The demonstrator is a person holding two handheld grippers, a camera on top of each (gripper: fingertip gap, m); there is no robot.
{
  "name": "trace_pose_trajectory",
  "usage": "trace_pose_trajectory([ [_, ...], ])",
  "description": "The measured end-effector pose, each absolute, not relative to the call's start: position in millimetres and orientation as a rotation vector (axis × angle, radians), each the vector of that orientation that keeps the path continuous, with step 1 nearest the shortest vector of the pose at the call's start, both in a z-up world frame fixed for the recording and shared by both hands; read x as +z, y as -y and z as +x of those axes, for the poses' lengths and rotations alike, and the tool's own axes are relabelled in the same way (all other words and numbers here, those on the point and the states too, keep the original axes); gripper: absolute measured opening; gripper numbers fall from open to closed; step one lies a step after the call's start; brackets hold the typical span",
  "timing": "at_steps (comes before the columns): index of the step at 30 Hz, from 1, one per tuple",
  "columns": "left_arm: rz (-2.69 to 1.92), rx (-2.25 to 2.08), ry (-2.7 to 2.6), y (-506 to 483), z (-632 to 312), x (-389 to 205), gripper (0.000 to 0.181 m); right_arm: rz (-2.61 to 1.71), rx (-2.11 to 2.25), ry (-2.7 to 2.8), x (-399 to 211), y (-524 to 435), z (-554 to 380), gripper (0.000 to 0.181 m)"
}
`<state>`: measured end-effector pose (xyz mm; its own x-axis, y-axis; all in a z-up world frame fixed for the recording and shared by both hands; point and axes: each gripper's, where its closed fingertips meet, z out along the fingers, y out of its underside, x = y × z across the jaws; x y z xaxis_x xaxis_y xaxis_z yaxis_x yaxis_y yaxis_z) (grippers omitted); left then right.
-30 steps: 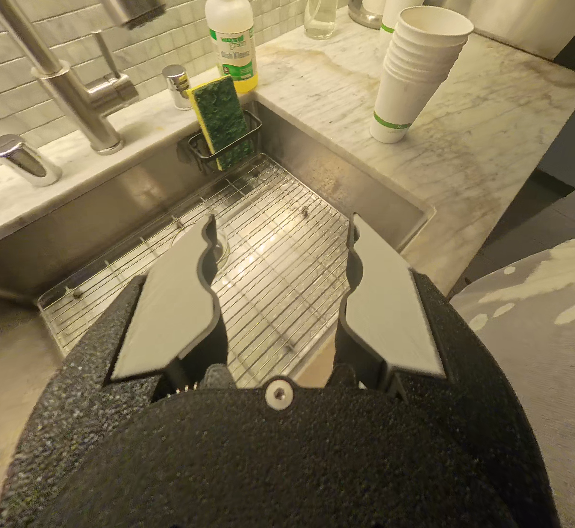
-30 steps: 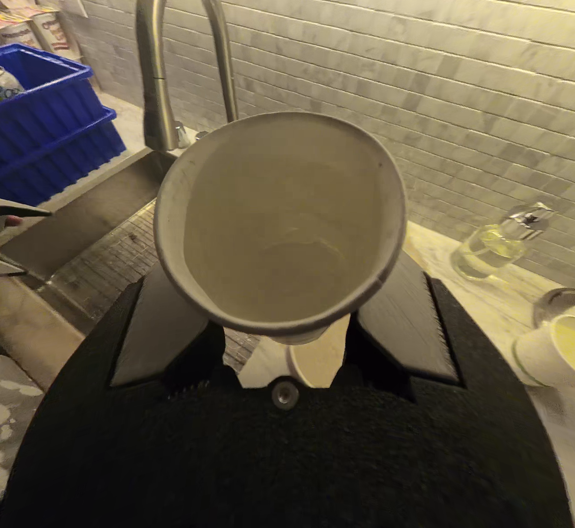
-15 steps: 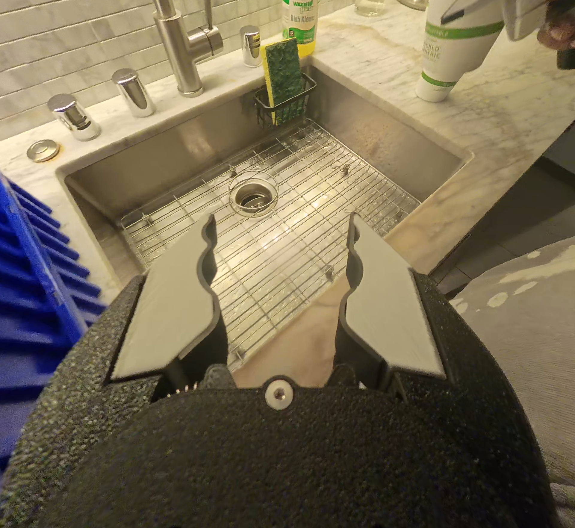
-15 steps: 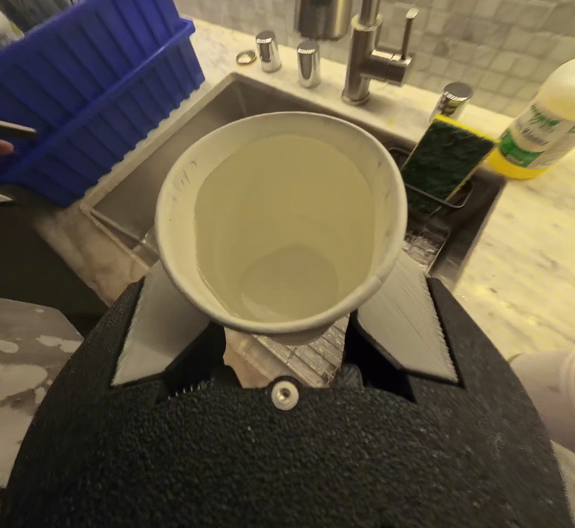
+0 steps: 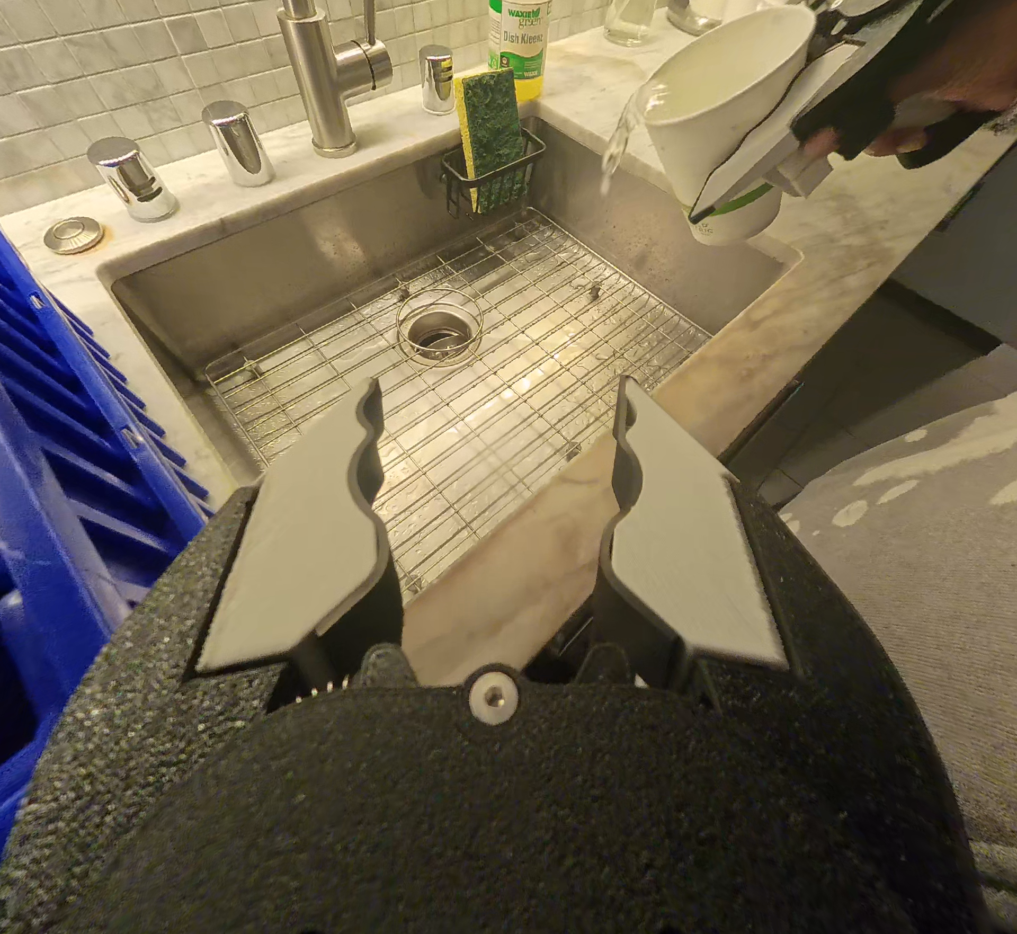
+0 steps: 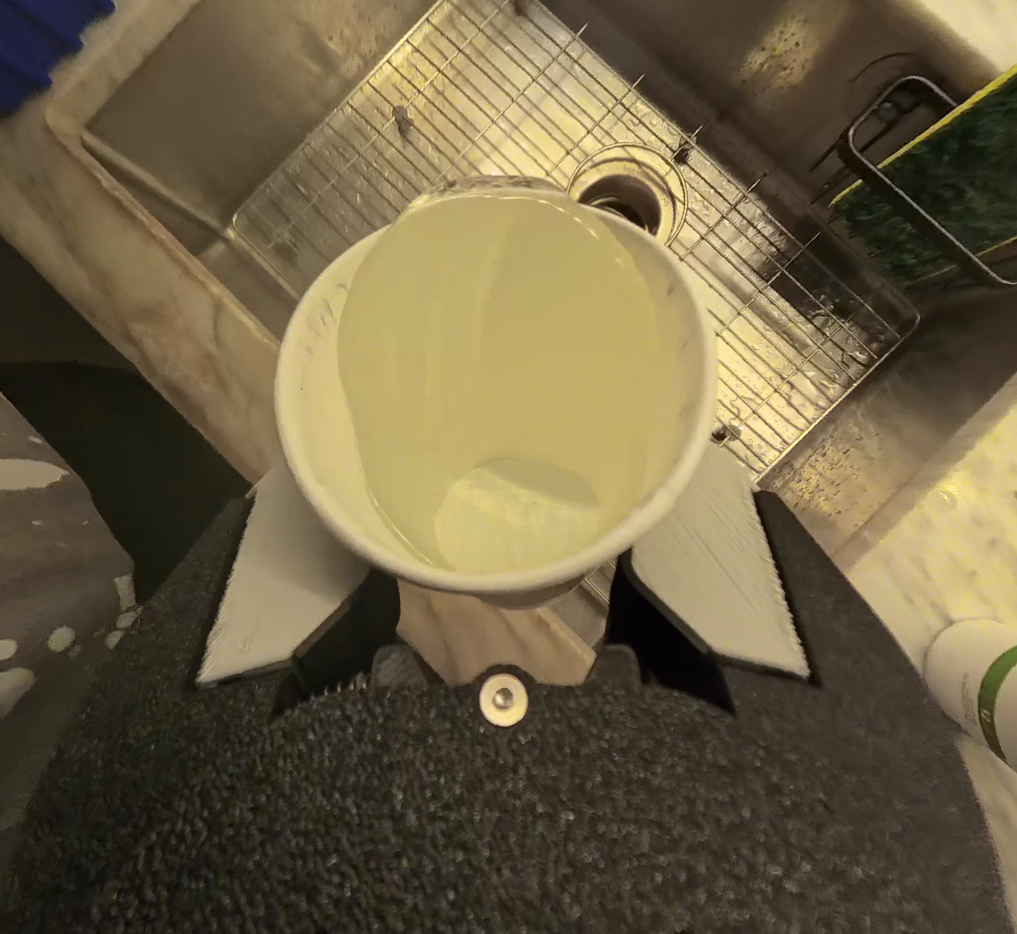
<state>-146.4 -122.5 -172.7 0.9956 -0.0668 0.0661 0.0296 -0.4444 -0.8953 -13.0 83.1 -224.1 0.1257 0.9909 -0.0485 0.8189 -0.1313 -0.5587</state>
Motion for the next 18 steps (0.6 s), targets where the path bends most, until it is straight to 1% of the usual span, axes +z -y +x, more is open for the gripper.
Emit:
trace_pose_trajectory([
  [9,-2.037,-0.097,-0.058,129,-145,-176,0.085,-2.032,0.452,1.906,-230,-88,-10,0.092],
  [18,-2.077,-0.095,-0.048,126,-141,-184,0.085,-1.956,0.305,2.043,-215,-101,-9,0.093],
])
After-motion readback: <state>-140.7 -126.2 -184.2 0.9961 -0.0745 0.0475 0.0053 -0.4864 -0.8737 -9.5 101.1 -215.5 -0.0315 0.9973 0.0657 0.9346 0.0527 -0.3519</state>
